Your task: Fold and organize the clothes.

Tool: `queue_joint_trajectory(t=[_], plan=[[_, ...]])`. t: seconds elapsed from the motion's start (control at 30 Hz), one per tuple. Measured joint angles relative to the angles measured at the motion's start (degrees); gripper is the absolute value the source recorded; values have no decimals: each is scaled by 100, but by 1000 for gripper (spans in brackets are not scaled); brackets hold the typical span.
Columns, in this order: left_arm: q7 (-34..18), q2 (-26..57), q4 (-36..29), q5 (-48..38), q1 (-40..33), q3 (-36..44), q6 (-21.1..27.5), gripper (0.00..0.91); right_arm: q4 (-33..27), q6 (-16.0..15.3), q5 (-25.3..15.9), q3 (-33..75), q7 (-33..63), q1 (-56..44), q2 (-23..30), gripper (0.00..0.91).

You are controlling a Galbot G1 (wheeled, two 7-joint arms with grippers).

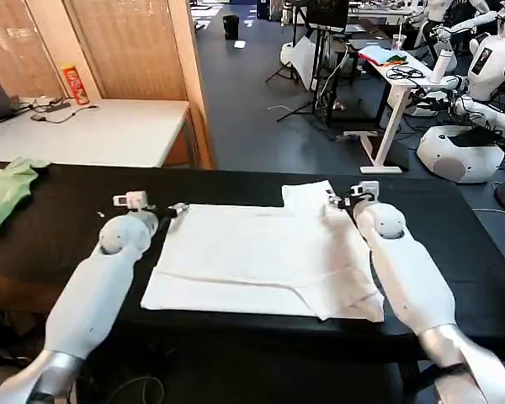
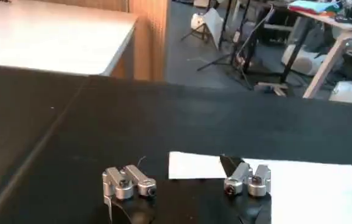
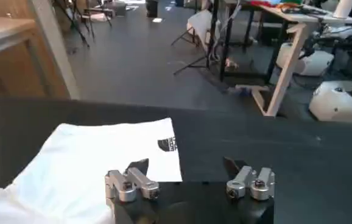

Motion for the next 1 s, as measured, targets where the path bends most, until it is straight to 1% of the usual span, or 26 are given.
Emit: queue_joint_trajectory(t=[0.13, 0.27, 0.3, 0.33, 0.37, 0.4, 0.43, 0.47, 0.5, 0.53, 0.57, 0.6, 0.63, 0.73, 0.83, 0.9, 1.0], plan=[[72, -111, 253, 224, -162, 68, -149, 878, -51, -24, -1, -4, -3, 16, 19, 878], [122, -210, 553, 246, -323, 77, -184, 878, -98, -49, 2, -16, -8, 18, 37, 878], [130, -226, 608, 251, -347, 81, -186, 731, -107, -54, 4, -17, -10, 18, 45, 878], [142, -239, 661, 276, -366, 85, -190, 673, -114, -61, 6, -19, -11, 19, 52, 868], [151, -254, 706, 290, -382, 88, -189, 536, -120, -67, 8, -18, -16, 20, 56, 741], [155, -269, 744, 294, -393, 88, -183, 439, -127, -71, 10, -17, -23, 20, 58, 673], [158, -280, 776, 299, -401, 88, -171, 332, -134, -71, 10, -16, -33, 19, 58, 614], [167, -282, 803, 299, -410, 89, -155, 185, -141, -70, 10, -14, -61, 19, 58, 614], [168, -281, 822, 299, -419, 89, -133, 185, -146, -69, 11, -13, -82, 17, 59, 400], [167, -281, 845, 303, -428, 89, -120, 166, -152, -67, 11, -10, -104, 14, 62, 293], [167, -280, 869, 314, -437, 89, -116, 166, -163, -65, 10, -6, -123, 12, 70, 205], [167, -279, 881, 319, -442, 89, -113, 156, -174, -64, 9, -2, -134, 12, 80, 166], [167, -278, 888, 323, -446, 90, -111, 156, -188, -63, 8, 3, -141, 11, 94, 98], [190, -273, 882, 329, -446, 102, -97, 146, -191, -60, 2, 11, -152, -2, 126, 68], [239, -280, 872, 352, -437, 108, -82, 146, -163, -60, 1, 16, -157, -30, 134, 59], [269, -287, 841, 368, -414, 109, -75, 127, -146, -51, -1, 32, -158, -48, 135, 49], [314, -294, 779, 378, -370, 110, -78, 107, -110, 34, -3, 64, -174, -82, 130, 29]])
